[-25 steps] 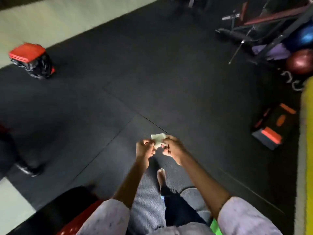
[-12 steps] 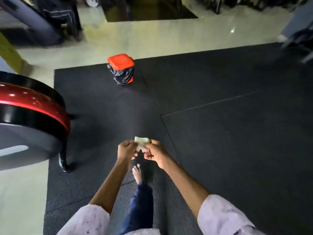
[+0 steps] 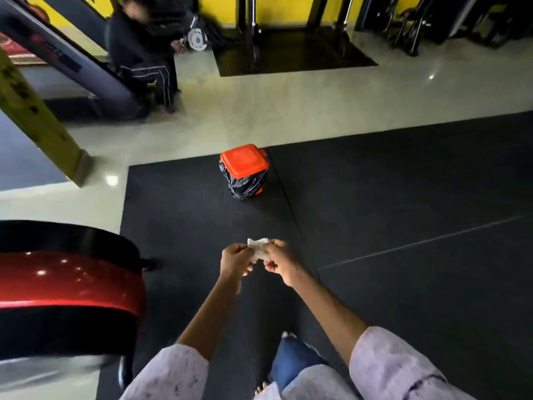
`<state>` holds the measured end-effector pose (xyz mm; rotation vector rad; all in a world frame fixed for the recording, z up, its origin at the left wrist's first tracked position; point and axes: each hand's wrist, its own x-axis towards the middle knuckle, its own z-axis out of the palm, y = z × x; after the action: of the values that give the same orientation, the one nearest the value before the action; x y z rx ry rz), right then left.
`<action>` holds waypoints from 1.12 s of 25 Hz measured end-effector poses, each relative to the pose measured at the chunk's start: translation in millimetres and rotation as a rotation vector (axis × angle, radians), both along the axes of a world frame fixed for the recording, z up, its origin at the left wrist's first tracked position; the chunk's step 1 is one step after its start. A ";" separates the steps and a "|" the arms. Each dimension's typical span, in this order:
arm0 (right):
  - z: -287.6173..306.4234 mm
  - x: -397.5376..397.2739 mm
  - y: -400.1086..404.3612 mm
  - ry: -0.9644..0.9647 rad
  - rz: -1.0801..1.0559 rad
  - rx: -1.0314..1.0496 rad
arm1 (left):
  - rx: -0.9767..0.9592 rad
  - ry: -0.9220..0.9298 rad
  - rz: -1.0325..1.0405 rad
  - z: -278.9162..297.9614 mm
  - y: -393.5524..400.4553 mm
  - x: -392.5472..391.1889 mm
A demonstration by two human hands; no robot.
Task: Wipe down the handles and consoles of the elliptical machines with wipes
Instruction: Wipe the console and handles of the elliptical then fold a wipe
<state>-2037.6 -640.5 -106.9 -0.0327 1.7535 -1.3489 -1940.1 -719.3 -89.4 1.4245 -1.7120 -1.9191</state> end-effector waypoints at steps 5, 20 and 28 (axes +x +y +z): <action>-30.8 -105.2 -169.5 -0.043 0.005 -0.047 | -0.063 -0.036 -0.011 -9.8 -165.4 -103.9; -43.8 -366.8 -556.4 -0.071 -0.196 0.076 | -0.013 -0.219 -0.318 -60.3 -591.9 -398.0; -35.3 -445.8 -600.8 -0.091 -0.848 0.248 | 0.001 -0.172 -0.920 -45.3 -654.5 -548.0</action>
<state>-2483.5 -1241.3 -142.2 0.9887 1.9167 -1.6418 -2488.1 -1373.7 -134.7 0.8540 -2.7738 -2.1959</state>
